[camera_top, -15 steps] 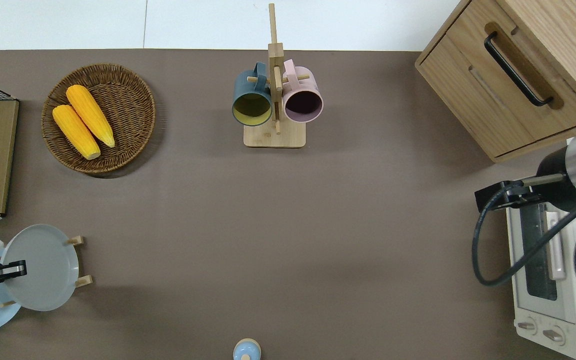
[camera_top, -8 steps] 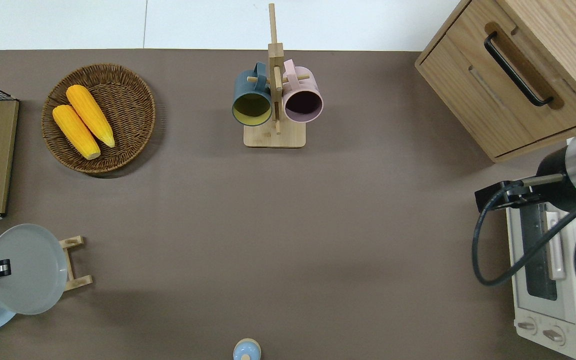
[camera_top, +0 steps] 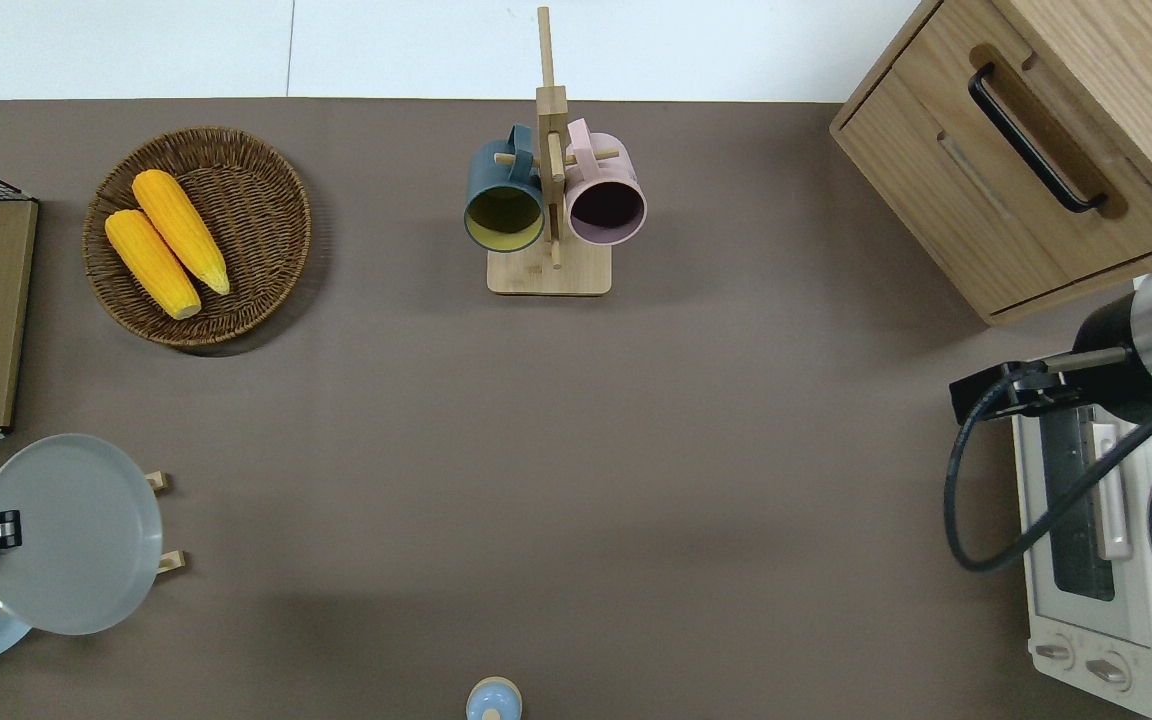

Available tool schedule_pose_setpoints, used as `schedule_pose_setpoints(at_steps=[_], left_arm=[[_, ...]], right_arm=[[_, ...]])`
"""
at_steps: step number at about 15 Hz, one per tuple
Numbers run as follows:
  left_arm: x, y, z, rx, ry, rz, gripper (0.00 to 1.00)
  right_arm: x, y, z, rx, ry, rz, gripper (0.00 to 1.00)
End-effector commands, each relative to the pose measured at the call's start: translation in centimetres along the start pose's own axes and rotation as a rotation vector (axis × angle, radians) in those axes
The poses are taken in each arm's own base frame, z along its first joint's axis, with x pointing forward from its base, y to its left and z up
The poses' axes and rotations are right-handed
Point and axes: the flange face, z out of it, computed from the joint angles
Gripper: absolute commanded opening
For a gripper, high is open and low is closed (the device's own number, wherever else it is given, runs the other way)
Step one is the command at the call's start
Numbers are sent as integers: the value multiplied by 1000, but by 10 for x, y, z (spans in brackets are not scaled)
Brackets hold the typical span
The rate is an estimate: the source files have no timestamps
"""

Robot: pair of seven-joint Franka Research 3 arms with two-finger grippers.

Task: Pick gray plate from low plate rack and place it on table with left arm
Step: 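Lift the gray plate out of the rack with the left gripper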

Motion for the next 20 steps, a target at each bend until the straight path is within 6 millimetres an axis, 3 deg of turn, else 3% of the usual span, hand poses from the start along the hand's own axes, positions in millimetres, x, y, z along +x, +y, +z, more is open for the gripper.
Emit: schedule_pose_setpoints(at_steps=[1,5,10,13,20], left_arm=[[8,30,12,-138,-37,44,0],[9,54,16,-323,-56,81,0],[14,59,40,-505,-78,170,6],[15,62,59,-553,-76,198,6],[8,72,126,-643,-40,219,6]], right_arm=[[-2,2,-3,-6,-1,16,983],[-2,2,-3,-6,-1,16,983],[-2,3,-3,-6,-2,17,983],[-2,3,-3,-6,-2,17,983],[-2,2,-3,-6,-1,16,983]])
